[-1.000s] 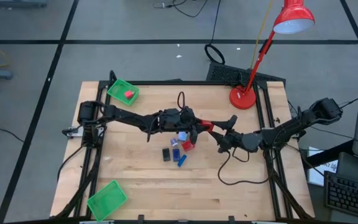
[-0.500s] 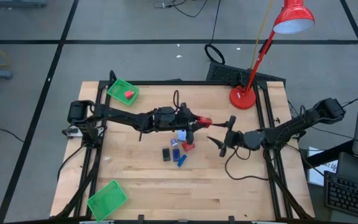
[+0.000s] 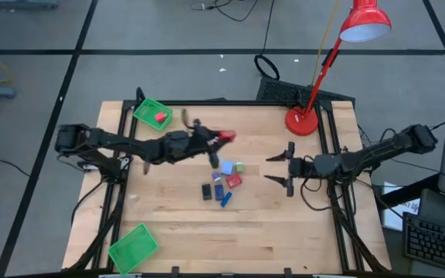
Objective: Pick & Place Office items
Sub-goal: Put the bottom red charger adapter into the top green basket
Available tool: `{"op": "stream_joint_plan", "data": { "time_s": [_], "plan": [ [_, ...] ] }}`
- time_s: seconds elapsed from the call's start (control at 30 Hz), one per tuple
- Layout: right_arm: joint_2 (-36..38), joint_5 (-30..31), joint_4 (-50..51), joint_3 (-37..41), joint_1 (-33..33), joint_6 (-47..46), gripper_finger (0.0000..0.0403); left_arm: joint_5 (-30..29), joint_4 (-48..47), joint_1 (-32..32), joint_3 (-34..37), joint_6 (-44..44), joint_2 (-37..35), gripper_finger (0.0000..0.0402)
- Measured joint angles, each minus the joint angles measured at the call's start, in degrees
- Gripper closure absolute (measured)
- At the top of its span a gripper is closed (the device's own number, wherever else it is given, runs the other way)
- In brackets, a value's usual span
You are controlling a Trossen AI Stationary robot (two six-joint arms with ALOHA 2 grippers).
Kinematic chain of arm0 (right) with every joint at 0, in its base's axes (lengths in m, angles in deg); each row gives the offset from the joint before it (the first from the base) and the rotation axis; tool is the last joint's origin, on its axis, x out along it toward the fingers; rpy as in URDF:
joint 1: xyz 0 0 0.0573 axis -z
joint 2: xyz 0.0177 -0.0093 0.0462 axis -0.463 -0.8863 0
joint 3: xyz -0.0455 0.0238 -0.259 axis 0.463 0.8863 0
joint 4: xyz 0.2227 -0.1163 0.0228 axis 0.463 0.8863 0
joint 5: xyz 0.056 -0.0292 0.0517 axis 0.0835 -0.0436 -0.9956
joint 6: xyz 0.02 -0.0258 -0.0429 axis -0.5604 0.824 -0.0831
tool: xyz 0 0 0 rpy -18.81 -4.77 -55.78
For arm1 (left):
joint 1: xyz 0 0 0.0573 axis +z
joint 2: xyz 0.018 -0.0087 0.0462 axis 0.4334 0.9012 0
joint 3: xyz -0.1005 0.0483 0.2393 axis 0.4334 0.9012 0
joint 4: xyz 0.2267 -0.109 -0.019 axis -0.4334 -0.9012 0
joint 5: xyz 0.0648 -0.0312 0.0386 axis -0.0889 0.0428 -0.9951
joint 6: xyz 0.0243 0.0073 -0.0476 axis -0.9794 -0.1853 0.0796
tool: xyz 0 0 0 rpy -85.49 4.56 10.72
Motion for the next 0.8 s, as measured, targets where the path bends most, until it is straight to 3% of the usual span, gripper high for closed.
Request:
{"op": "stream_joint_plan", "data": {
  "time_s": [0.3,0.5,0.8],
  "plan": [
    [2.5,-7.3,0.1,2.7,4.8,-3.2,0.0147,-13.4,3.8,0.3,13.4,0.4,-11.8,0.0281],
    [3.7,-16.4,-4.7,5.9,10.1,-7.2,0.0147,-22.5,3.6,0.3,19.7,1.6,-16.9,0.0281],
    [3.9,-17.7,-4.7,8.4,15.3,-8.1,0.0147,-32.6,2.8,2.2,27.5,8.1,-22.1,0.0279]
  ]
}}
